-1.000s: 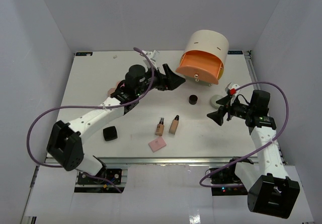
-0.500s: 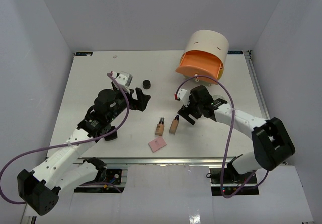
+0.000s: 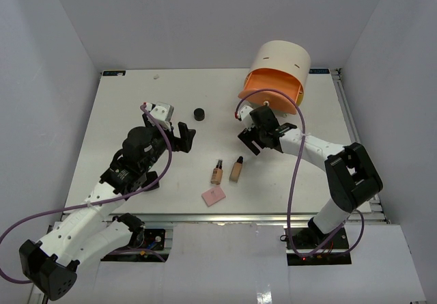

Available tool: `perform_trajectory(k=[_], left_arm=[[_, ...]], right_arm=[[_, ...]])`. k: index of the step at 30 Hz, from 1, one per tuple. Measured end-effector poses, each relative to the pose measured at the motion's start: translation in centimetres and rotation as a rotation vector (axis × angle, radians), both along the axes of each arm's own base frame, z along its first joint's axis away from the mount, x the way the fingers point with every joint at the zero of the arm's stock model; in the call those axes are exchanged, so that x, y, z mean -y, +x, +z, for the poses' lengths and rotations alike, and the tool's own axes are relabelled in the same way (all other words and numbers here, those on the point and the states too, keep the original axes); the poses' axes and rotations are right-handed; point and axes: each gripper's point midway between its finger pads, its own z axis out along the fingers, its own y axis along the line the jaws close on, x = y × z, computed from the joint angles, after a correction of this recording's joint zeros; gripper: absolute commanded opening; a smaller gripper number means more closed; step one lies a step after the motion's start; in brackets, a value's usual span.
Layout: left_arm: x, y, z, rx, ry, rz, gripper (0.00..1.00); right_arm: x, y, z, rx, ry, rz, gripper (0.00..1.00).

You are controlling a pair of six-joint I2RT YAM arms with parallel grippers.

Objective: Organize the makeup

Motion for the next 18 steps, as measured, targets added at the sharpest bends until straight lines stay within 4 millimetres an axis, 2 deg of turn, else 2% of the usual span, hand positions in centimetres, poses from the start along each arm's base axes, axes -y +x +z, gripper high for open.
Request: perform_trajectory(k=[5, 12, 18], left_arm=[[-0.1, 0.1, 0.0, 0.002, 0.004, 0.005, 0.98], [-0.2, 0.1, 0.0, 0.004, 0.007, 0.010, 0.98], [-0.2, 0.1, 0.0, 0.004, 0.008, 0.011, 0.98]], right_arm=[[0.4, 0.3, -0.9, -0.014, -0.013, -0.022, 0.96], [0.8, 1.9, -1.6, -0.005, -0.008, -0.060, 1.00], [1.4, 2.5, -2.7, -0.025, 0.002, -0.082, 0.91]])
